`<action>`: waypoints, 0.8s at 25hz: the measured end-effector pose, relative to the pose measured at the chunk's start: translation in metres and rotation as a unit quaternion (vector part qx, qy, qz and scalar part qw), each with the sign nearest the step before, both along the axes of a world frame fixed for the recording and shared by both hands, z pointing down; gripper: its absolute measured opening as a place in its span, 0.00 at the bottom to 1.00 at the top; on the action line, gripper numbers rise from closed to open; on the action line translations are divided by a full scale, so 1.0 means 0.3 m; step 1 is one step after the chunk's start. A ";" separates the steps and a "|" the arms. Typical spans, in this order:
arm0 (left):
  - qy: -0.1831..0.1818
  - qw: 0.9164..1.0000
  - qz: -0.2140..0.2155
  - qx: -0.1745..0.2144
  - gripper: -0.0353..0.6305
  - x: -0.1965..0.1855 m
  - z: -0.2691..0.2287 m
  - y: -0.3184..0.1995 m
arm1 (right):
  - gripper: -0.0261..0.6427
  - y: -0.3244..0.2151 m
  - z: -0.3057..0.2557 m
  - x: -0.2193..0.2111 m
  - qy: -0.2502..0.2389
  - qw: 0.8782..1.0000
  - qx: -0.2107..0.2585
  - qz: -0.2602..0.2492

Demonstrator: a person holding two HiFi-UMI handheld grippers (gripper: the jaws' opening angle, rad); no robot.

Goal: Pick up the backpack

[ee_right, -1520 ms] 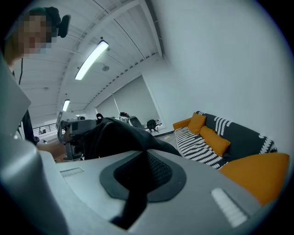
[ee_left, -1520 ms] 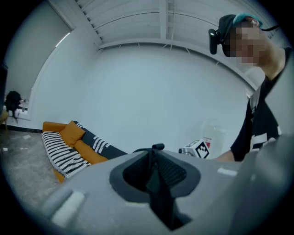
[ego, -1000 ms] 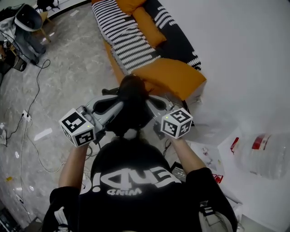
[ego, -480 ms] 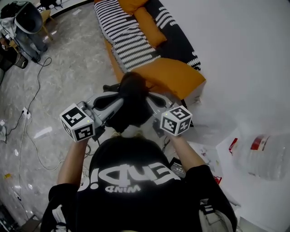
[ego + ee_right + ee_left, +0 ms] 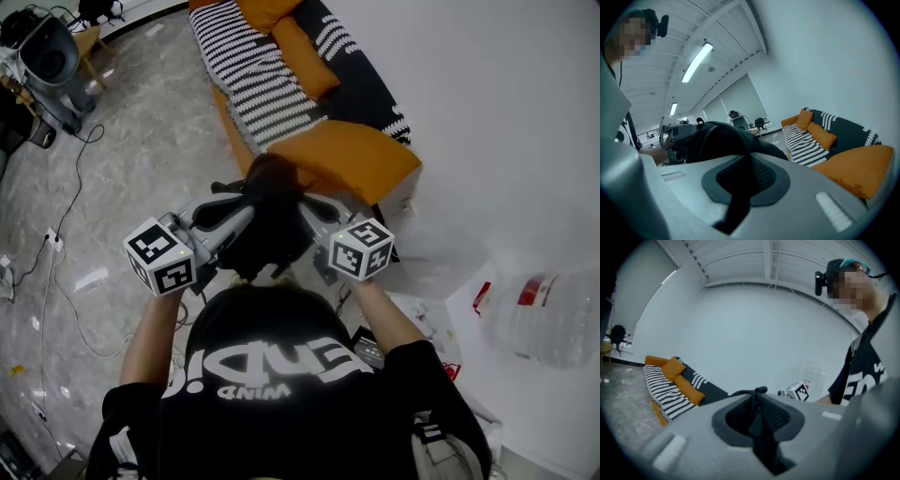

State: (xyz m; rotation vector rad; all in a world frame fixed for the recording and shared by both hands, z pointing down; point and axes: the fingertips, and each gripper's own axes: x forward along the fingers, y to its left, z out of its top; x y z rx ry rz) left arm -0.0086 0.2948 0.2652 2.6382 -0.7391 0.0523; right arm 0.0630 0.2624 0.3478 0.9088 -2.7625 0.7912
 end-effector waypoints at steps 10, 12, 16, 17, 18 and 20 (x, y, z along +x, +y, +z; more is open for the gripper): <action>0.005 1.000 -0.002 -0.003 0.14 -0.001 -0.006 0.013 | 0.06 0.014 -0.008 -0.001 0.004 1.000 0.004 -0.006; 0.004 1.000 -0.001 -0.001 0.14 0.000 -0.008 0.014 | 0.06 0.015 -0.009 -0.002 0.003 1.000 0.002 -0.007; 0.004 1.000 -0.002 -0.004 0.14 0.000 -0.006 0.014 | 0.06 0.017 -0.008 -0.004 0.005 1.000 0.001 -0.009; 0.004 1.000 -0.003 -0.006 0.14 -0.001 -0.004 0.015 | 0.06 0.017 -0.006 -0.004 0.006 1.000 0.001 -0.010; 0.004 1.000 -0.004 -0.008 0.14 -0.001 -0.003 0.015 | 0.06 0.018 -0.004 -0.005 0.006 1.000 0.000 -0.011; 0.004 1.000 -0.005 -0.011 0.14 -0.001 0.000 0.016 | 0.06 0.019 -0.001 -0.006 0.006 1.000 -0.001 -0.012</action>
